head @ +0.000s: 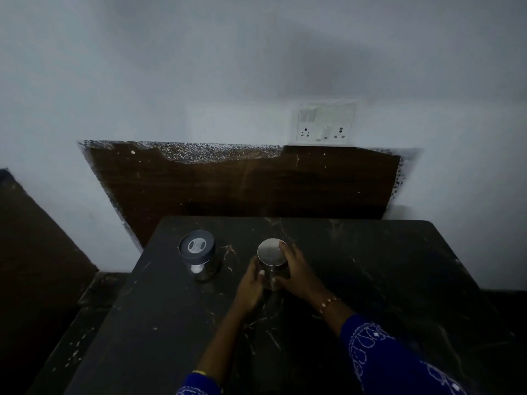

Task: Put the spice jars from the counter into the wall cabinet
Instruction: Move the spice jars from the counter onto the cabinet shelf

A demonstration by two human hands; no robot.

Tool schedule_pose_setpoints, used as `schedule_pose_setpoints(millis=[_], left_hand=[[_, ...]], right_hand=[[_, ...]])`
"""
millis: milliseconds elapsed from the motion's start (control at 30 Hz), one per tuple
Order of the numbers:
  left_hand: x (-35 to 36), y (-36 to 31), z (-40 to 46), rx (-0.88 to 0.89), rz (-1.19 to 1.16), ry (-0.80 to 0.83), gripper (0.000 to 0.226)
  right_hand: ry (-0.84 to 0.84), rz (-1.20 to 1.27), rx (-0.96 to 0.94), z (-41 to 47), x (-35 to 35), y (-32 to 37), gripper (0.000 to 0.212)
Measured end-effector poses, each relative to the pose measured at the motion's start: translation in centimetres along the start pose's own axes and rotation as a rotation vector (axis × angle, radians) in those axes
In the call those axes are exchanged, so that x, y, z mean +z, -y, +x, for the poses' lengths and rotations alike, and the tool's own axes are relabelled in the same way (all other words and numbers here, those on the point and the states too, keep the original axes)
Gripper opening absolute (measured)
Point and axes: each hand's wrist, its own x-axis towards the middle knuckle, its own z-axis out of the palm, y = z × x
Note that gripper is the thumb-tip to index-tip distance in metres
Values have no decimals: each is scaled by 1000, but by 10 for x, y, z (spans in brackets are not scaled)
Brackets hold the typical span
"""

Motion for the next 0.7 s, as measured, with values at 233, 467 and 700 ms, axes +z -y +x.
schedule_pose_setpoints(millis=[233, 467, 700], left_hand=[[-1, 9, -8, 6, -148, -24, 33], [11, 19, -22, -57, -231, -114, 34], [19, -16, -44, -185, -496, 112, 37]], right_hand=[[-201, 205, 46, 3, 7, 11, 80], [-253, 527, 193, -34, -6, -3, 65], [-113, 1148, 175, -75, -64, -13, 63]])
